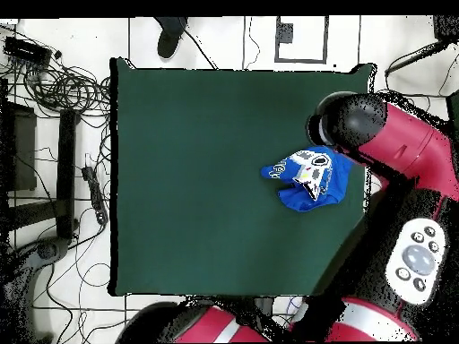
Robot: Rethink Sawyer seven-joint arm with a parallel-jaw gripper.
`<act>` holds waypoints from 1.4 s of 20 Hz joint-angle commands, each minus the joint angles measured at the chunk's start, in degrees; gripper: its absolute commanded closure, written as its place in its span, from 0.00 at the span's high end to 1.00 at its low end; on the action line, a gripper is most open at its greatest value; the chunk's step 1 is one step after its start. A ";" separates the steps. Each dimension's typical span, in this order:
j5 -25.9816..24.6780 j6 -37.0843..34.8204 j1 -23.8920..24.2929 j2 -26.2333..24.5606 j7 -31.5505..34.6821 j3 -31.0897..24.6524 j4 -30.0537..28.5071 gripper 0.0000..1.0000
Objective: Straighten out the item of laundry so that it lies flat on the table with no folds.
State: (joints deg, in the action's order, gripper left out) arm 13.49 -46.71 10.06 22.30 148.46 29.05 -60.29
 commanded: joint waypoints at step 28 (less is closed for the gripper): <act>10.88 -10.27 -5.47 -11.12 18.86 -1.46 2.39 0.00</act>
State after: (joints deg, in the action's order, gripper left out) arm 20.40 -52.98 8.53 8.83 148.59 30.73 -54.89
